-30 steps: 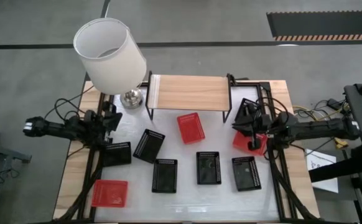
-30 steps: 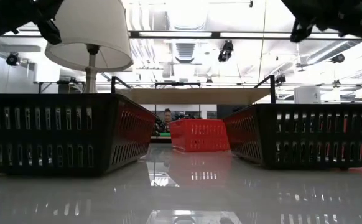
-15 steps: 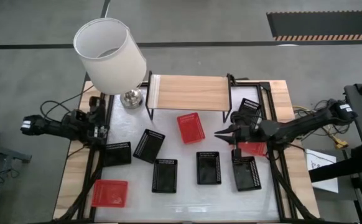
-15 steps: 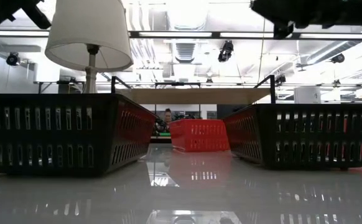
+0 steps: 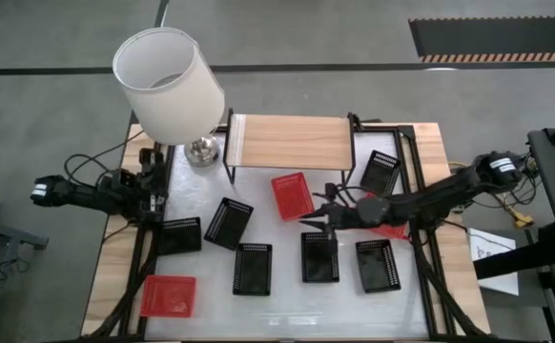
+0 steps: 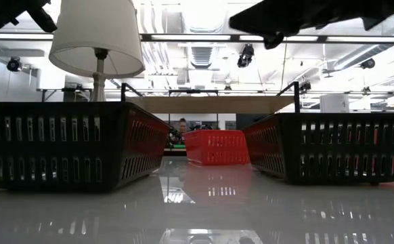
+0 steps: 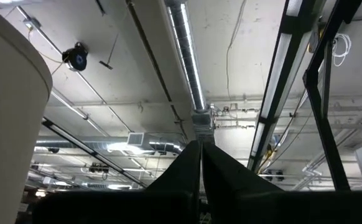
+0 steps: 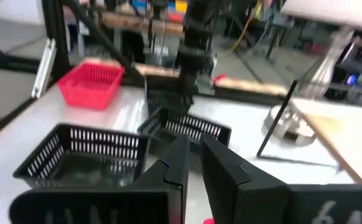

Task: Stack baskets on shelf by color
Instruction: Put the top middle red basket on the shelf

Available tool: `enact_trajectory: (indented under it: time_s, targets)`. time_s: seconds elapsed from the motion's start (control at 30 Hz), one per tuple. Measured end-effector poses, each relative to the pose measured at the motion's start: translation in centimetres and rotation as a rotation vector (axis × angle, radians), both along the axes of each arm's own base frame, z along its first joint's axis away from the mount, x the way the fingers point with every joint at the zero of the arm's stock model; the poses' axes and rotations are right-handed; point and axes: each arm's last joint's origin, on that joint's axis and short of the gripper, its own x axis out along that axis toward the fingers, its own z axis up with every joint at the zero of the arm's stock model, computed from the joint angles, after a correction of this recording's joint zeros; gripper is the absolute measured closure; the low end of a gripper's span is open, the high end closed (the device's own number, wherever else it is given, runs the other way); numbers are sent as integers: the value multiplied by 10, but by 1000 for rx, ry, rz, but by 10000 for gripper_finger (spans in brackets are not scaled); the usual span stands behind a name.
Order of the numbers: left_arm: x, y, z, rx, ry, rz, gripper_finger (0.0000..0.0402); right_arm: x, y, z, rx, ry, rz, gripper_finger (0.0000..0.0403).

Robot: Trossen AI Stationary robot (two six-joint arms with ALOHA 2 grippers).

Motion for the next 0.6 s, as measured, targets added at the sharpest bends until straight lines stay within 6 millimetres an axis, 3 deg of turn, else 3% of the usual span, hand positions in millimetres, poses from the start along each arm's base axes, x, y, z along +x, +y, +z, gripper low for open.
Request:
enact_trajectory:
  time_s: [0.33, 0.6]
  targets:
    - [0, 0, 0, 22, 4, 29, 402, 36, 3, 10, -23, 346, -125, 363]
    - [-1, 0, 0, 50, 9, 64, 402, 60, -2, 12, -45, 665, -210, 280]
